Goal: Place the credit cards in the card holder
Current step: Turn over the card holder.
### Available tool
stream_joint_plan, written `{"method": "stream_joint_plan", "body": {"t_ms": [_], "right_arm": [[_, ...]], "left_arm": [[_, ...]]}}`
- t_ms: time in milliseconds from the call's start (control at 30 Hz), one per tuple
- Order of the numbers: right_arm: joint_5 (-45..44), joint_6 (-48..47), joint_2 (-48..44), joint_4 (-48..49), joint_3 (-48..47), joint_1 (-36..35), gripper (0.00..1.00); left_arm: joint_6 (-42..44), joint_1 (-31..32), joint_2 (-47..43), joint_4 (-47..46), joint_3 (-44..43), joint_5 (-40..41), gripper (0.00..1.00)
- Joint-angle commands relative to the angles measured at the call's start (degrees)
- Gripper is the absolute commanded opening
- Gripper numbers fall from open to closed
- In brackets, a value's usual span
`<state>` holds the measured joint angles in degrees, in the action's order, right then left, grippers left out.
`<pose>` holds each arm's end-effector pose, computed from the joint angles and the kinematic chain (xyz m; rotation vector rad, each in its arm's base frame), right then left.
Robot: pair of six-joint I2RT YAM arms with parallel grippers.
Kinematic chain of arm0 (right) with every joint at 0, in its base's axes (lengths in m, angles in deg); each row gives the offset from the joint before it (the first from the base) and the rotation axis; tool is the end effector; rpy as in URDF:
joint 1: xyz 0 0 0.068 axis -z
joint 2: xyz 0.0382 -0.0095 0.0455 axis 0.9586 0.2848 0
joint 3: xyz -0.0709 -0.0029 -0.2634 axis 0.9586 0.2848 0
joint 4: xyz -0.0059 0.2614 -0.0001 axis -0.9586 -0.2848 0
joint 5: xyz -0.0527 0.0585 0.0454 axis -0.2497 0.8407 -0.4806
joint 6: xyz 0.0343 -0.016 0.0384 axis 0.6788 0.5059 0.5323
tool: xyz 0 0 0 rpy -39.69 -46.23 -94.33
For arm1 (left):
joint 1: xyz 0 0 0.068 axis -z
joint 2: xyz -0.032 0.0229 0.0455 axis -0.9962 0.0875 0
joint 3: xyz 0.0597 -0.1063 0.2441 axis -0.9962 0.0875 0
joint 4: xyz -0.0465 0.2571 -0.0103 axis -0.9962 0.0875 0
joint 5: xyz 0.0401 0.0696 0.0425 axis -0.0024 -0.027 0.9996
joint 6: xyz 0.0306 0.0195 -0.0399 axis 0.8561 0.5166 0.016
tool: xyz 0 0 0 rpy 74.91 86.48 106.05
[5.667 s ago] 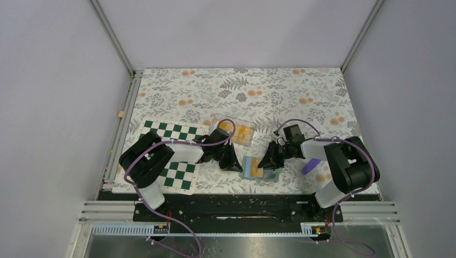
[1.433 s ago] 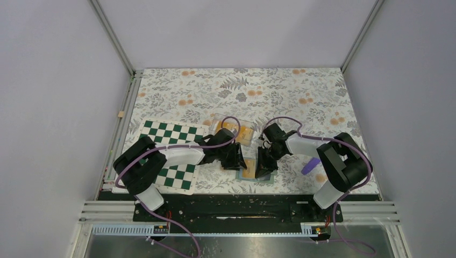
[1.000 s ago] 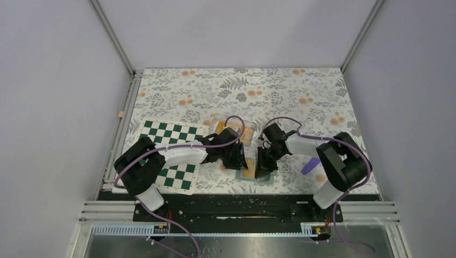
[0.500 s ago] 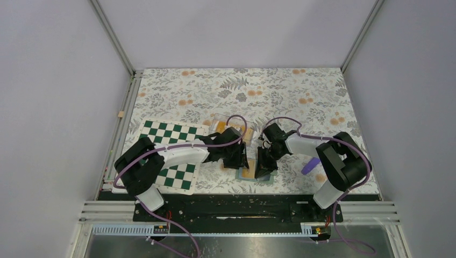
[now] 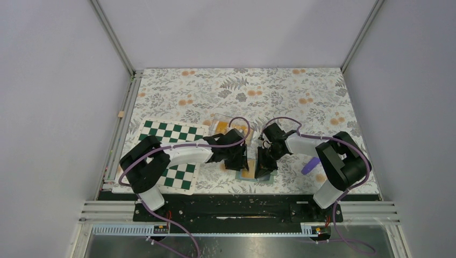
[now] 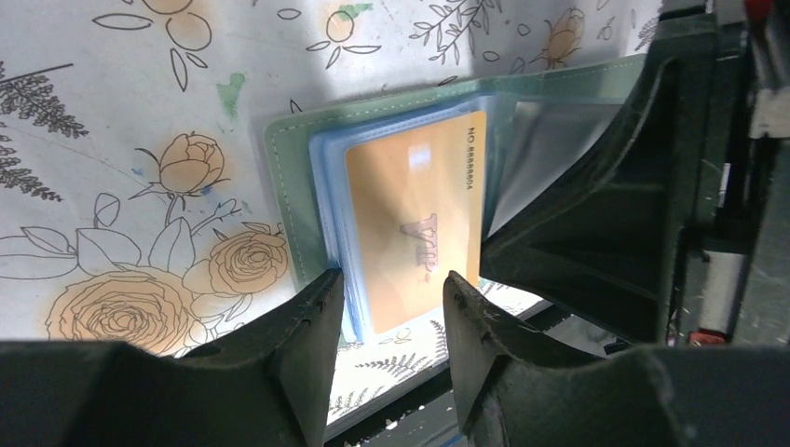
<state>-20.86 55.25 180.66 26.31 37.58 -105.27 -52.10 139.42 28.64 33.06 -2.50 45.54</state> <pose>0.2185 0.1577 0.1208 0.1374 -2.9474 -0.9425 0.1871 -0.2705 0.1634 0.1690 2.8023 -0.7683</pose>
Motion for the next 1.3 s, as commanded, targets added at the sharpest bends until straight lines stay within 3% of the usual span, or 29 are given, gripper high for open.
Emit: {"method": "stream_joint_plan", "body": {"t_ms": [0,167,400,500,667,900,1267], "right_arm": [[-4.50,-1.85,2.51,0.36,0.96,-0.71,0.09],[-4.68,-1.86,2.50,0.35,0.97,-0.70,0.09],[-4.68,-1.86,2.66,0.34,0.91,-0.73,0.09],[-4.64,-1.85,2.67,0.27,0.80,-0.71,0.09],[-4.78,-2.02,2.64,-0.20,0.56,-0.71,0.09],[-4.87,-2.39,2.54,-0.81,0.03,-0.71,0.09],[-4.87,-3.21,1.11,-2.58,-1.99,-0.68,0.10]], "left_arm": [[-0.44,0.40,1.09,-0.85,-1.62,0.20,0.44],[-0.19,0.53,2.11,-1.36,-2.04,-1.03,0.42],[0.25,1.15,0.03,-1.54,-3.40,-1.38,0.21],[0.32,1.49,-1.00,-1.42,-4.02,-1.37,0.18],[0.14,1.82,-2.13,-1.85,-4.32,-1.58,0.17],[-1.41,1.96,-2.54,-8.08,-2.09,-5.11,0.26],[1.53,2.67,0.52,-2.96,-6.27,-6.40,0.24]]}}
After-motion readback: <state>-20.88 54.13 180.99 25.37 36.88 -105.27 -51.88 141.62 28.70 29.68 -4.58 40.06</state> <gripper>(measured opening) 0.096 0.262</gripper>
